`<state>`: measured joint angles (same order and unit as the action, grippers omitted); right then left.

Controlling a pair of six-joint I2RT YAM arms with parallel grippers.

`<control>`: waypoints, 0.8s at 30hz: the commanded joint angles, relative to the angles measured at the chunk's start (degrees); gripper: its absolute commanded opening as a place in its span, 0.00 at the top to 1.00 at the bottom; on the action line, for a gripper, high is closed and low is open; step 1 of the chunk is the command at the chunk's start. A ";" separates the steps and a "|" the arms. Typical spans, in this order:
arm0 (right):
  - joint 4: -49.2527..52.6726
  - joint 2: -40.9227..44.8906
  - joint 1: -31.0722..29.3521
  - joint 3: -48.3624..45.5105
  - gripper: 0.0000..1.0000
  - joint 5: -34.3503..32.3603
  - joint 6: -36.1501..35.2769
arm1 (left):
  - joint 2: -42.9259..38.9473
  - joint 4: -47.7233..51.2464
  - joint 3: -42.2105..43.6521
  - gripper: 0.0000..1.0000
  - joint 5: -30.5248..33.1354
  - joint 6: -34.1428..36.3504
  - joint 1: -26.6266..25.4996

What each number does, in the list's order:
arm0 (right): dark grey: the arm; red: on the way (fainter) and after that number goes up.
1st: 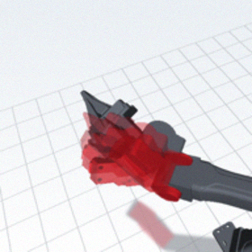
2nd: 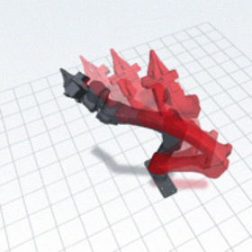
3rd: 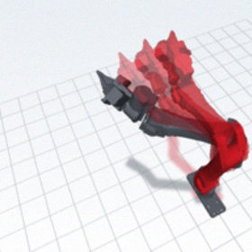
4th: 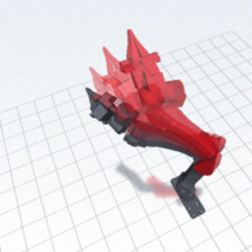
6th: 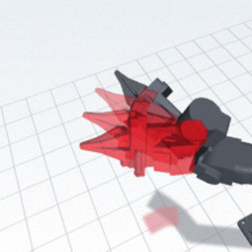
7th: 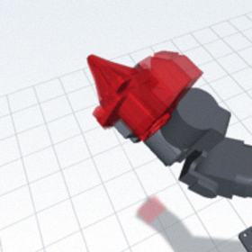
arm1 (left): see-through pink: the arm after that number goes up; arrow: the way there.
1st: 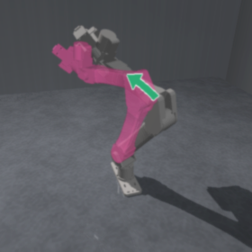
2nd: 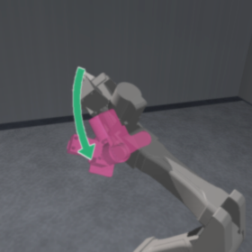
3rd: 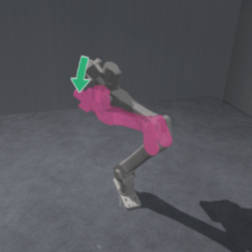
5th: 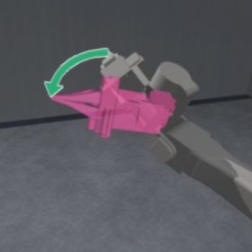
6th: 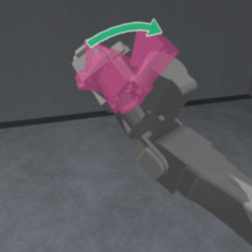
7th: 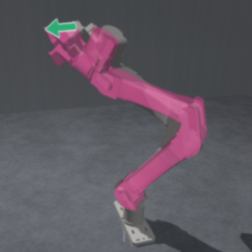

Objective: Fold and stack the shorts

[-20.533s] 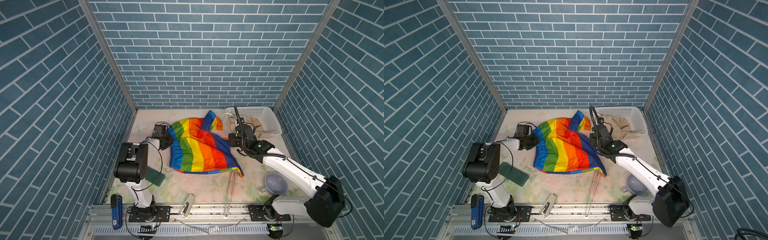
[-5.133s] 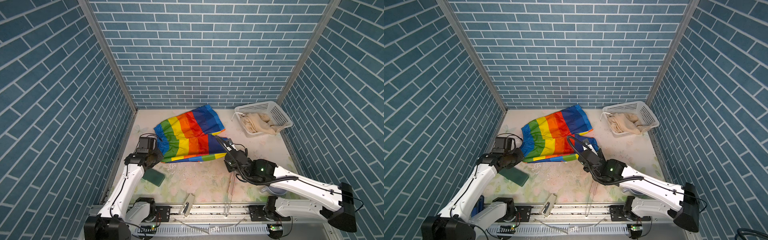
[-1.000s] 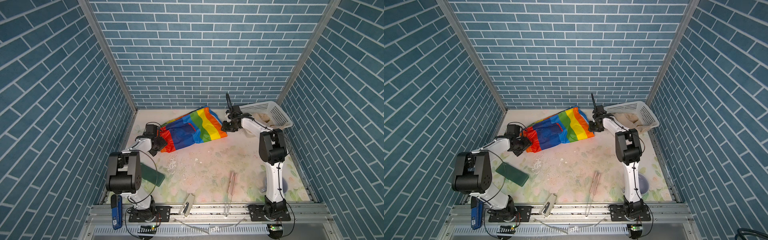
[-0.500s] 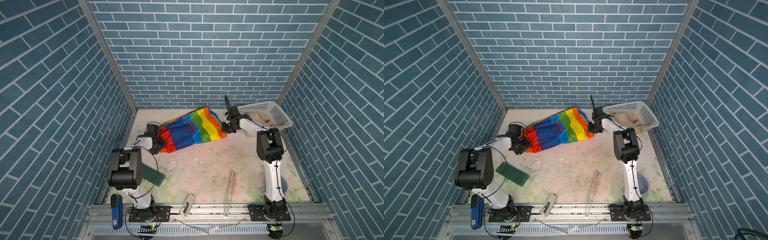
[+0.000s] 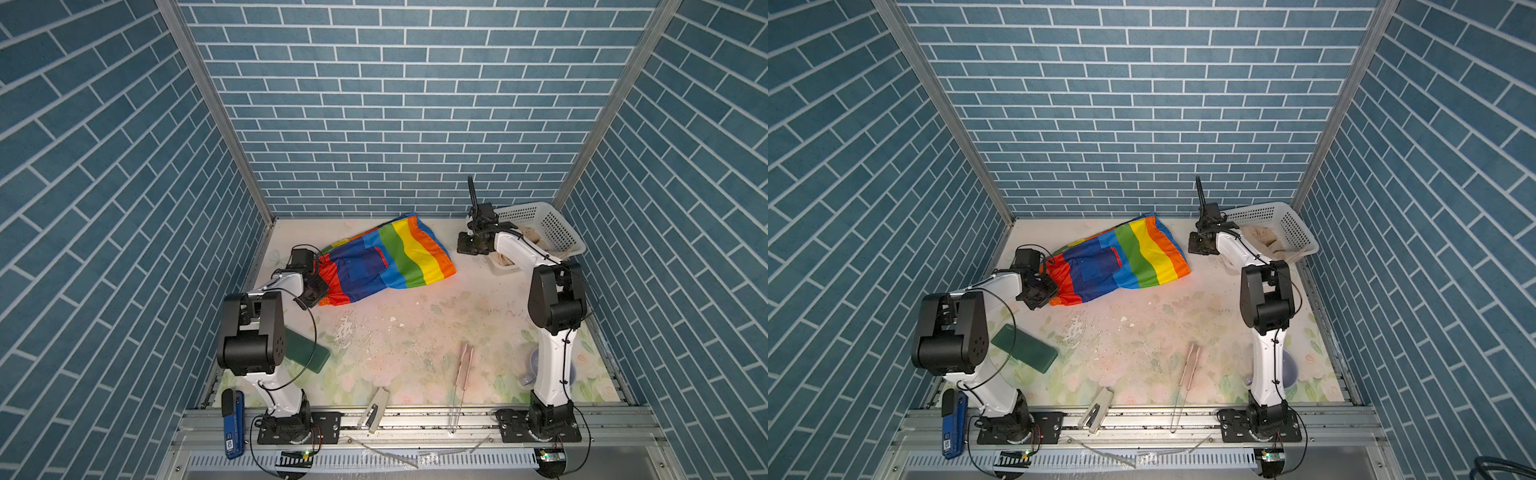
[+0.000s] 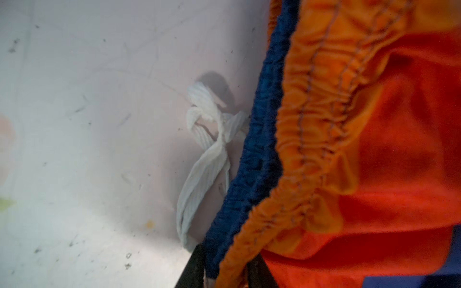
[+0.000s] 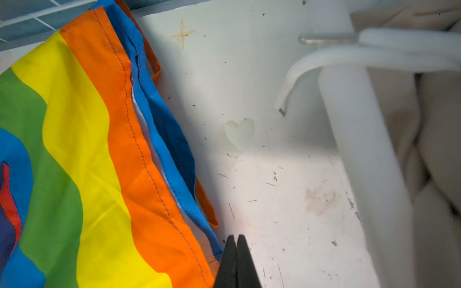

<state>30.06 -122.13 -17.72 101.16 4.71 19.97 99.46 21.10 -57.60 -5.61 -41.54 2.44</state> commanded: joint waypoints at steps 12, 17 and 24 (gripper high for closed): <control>7.62 -13.24 -6.54 22.72 0.55 -2.07 -6.23 | 0.07 2.18 1.35 0.71 -0.02 2.08 0.20; 6.22 -19.30 -6.54 30.21 0.73 -0.05 -8.98 | 0.64 2.08 1.09 0.70 -0.54 2.14 0.12; 6.08 -24.71 -6.38 35.53 0.66 0.65 -11.17 | 2.18 1.26 1.09 0.70 -1.11 1.96 -0.06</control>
<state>35.18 -145.10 -24.34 132.92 5.15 11.53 99.77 20.88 -57.39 -6.48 -40.10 2.44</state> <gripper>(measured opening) 0.333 0.299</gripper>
